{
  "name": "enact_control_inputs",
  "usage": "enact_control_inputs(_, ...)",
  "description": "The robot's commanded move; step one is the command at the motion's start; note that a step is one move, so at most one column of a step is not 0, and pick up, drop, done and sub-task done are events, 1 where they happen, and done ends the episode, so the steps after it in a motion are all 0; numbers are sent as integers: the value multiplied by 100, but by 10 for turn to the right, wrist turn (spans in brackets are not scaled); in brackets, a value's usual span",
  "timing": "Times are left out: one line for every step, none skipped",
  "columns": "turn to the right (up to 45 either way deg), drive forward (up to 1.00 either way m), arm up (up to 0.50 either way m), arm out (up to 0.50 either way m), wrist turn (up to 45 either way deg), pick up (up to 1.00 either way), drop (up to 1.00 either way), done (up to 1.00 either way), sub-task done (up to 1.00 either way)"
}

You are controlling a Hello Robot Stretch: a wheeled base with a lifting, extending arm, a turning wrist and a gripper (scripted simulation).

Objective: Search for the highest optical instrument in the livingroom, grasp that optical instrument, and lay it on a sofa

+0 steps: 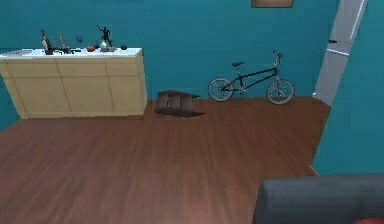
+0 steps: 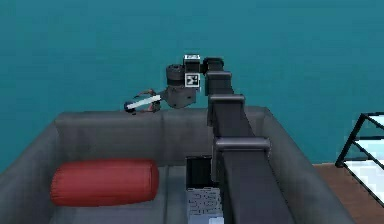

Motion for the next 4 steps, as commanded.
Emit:
enact_control_inputs(0,0,0,0,210,0,0,0,0)
enact_control_inputs(0,0,-36,0,0,0,0,0,0)
enact_control_inputs(0,0,-32,0,0,0,0,0,0)
enact_control_inputs(0,0,0,0,0,0,100,0,0)
